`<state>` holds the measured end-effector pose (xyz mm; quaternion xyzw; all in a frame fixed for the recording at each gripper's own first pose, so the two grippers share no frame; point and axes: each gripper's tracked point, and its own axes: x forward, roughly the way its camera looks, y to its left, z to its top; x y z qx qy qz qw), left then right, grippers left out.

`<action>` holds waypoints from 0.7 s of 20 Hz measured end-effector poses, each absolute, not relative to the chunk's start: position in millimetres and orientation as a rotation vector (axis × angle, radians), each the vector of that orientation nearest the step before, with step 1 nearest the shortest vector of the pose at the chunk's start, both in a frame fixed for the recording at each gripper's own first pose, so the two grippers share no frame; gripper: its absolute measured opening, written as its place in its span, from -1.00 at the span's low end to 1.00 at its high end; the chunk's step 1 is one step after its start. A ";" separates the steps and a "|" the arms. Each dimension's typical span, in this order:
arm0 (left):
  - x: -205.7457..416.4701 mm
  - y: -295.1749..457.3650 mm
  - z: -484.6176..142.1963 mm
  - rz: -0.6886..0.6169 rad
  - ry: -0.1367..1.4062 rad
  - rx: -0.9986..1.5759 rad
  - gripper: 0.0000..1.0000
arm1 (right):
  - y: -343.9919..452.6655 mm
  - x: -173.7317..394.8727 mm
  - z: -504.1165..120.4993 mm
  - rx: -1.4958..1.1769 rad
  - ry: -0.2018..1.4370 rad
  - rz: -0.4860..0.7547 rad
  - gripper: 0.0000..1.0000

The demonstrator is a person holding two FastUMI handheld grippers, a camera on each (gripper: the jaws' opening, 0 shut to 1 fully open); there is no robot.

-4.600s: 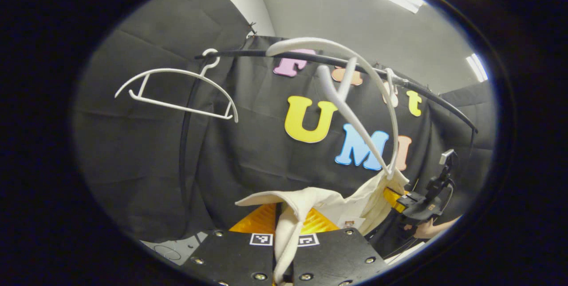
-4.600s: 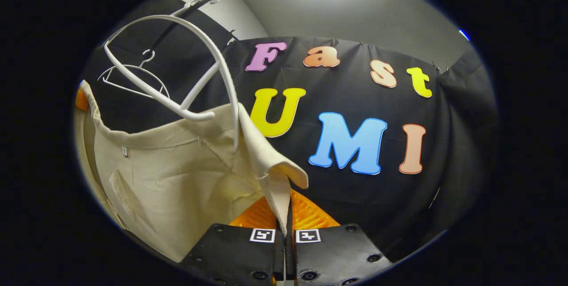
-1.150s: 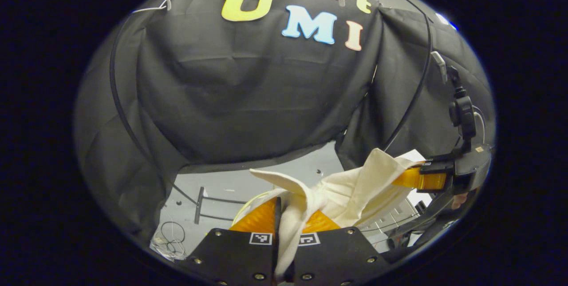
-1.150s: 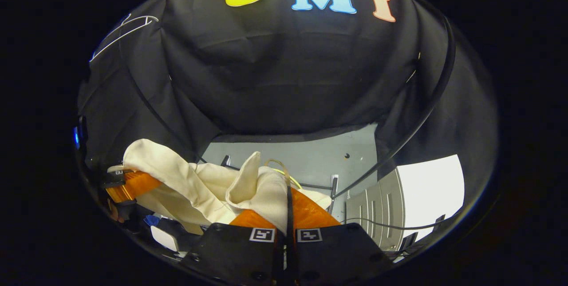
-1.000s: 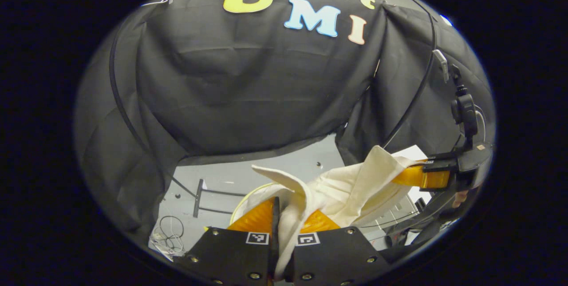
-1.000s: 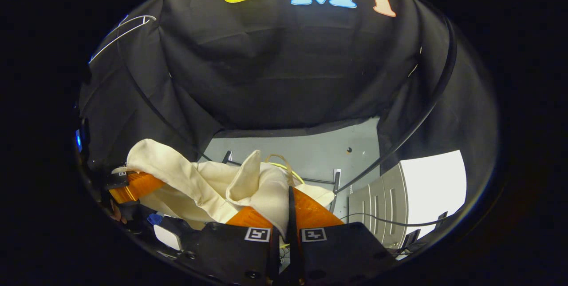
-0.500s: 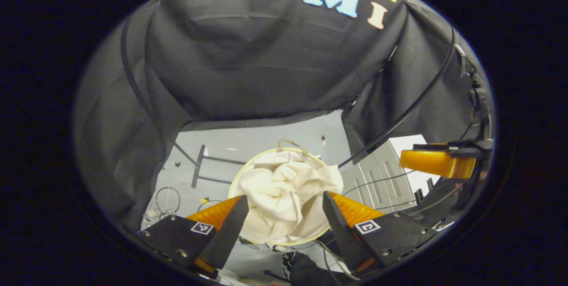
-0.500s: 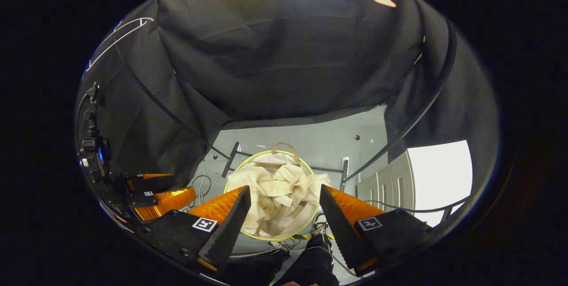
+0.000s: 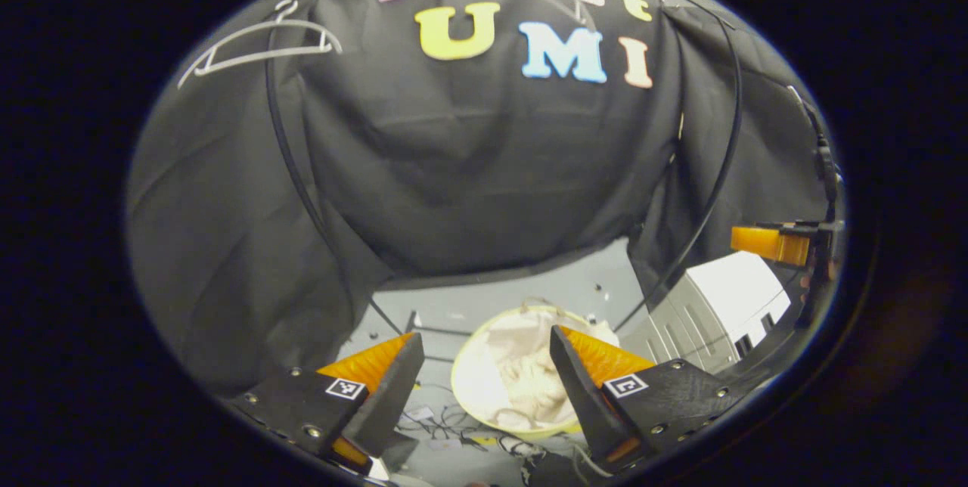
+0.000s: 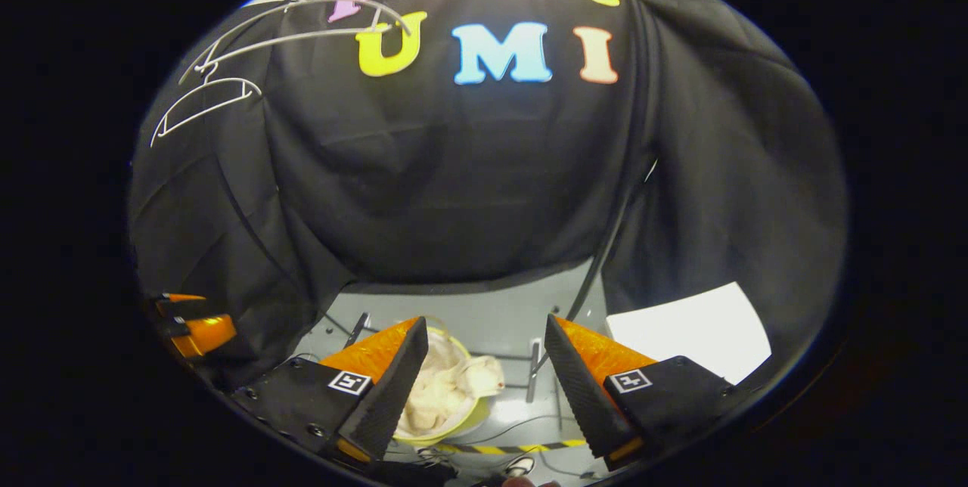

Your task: Grasp the clothes on the hanger with both hands and then place them into the laundry hamper below.

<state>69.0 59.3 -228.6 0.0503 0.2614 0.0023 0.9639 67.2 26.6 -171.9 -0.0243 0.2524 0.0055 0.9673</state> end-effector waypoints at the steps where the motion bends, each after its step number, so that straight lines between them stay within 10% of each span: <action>1: 68.8 50.1 -199.9 0.026 0.468 0.099 0.96 | 18.2 67.3 -153.1 -0.049 0.458 0.006 0.96; 14: 13.4 -54.3 91.4 0.169 -0.203 -0.019 0.96 | -44.5 29.6 62.5 0.023 -0.093 0.061 0.94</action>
